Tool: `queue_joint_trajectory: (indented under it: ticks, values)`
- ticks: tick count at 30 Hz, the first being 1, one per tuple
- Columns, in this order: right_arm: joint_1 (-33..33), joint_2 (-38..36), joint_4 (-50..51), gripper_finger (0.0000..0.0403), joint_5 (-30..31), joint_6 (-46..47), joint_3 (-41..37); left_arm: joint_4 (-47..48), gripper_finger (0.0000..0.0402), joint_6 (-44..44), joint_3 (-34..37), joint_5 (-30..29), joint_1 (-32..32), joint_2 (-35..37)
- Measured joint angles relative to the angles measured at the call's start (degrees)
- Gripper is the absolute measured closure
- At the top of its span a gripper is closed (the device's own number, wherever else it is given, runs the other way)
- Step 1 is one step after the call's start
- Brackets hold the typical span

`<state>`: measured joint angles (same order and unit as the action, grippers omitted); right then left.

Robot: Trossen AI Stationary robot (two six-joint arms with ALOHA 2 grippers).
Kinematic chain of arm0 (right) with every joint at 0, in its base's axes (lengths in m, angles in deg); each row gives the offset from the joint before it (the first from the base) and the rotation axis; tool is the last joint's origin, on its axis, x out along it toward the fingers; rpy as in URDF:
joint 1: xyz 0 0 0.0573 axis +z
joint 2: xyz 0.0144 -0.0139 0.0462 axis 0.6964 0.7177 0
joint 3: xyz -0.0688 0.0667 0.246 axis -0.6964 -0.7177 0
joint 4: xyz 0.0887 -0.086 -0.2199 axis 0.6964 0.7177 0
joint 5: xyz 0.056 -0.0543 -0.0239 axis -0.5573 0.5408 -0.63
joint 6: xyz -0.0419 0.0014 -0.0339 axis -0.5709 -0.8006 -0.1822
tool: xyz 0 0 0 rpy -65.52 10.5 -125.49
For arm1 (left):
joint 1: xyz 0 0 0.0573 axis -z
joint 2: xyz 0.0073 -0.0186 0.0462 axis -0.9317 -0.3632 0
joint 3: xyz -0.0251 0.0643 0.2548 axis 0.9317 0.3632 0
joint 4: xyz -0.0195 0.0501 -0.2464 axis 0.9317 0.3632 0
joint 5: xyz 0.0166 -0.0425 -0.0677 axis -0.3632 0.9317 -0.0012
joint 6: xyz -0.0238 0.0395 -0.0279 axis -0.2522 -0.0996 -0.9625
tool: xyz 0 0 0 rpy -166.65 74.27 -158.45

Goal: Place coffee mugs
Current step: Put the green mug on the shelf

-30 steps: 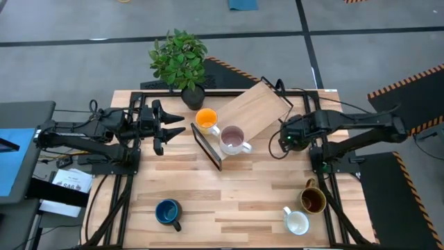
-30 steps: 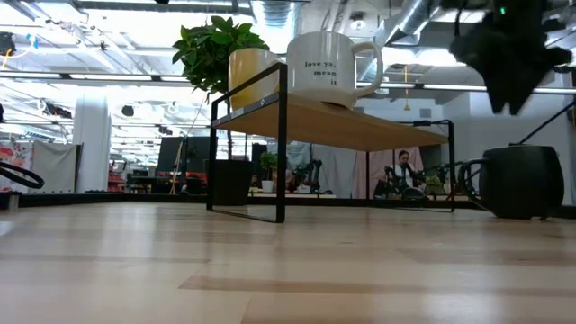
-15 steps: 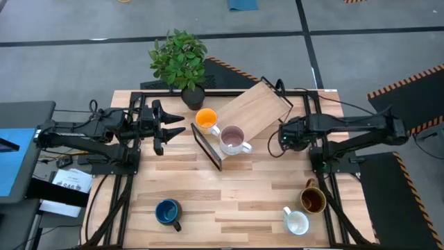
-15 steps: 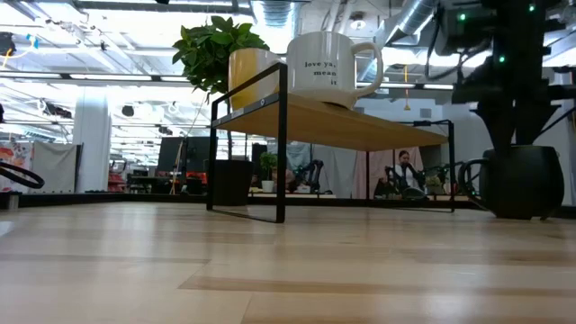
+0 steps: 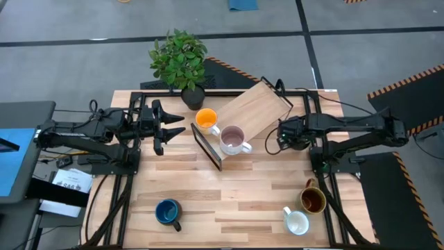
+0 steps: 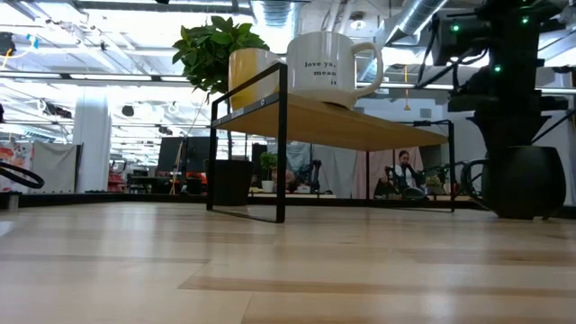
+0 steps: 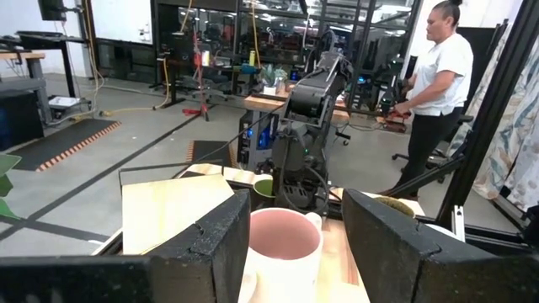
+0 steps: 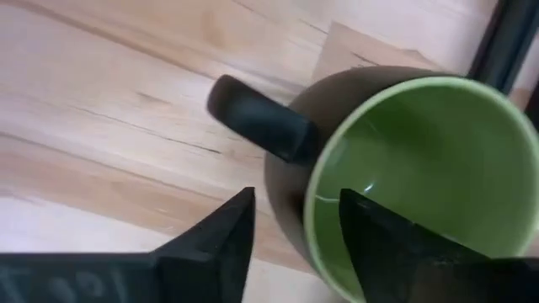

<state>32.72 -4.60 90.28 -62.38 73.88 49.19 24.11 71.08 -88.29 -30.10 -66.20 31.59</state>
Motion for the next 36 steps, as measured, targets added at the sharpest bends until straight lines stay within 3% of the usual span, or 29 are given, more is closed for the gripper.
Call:
queue_joint_trajectory:
  ticks: [7,14,22,25,28,36]
  values:
    - [0.0,-0.1,0.5,0.0366,-3.4,-2.4,0.0,0.0,0.0229,0.0,0.0,0.0,0.0,0.0]
    - [4.5,-0.4,7.1,0.037,-10.8,-3.8,7.5,-0.1,0.0229,-1.0,0.0,-0.5,0.0,0.0]
    - [13.8,0.7,16.5,0.037,-19.0,-5.2,29.4,0.0,0.0229,-0.7,0.0,-1.1,0.0,0.0]
    - [16.0,3.0,17.2,0.037,-17.4,-5.6,39.5,0.0,0.0229,-0.7,0.0,-1.3,0.0,0.0]
    - [15.7,6.9,16.8,0.037,-11.3,-8.8,48.6,0.0,0.0229,-0.6,0.0,-1.3,0.0,0.0]
    - [7.3,22.7,14.4,0.037,-5.1,-27.4,64.5,0.0,0.0229,-0.9,0.0,-1.3,0.0,0.0]
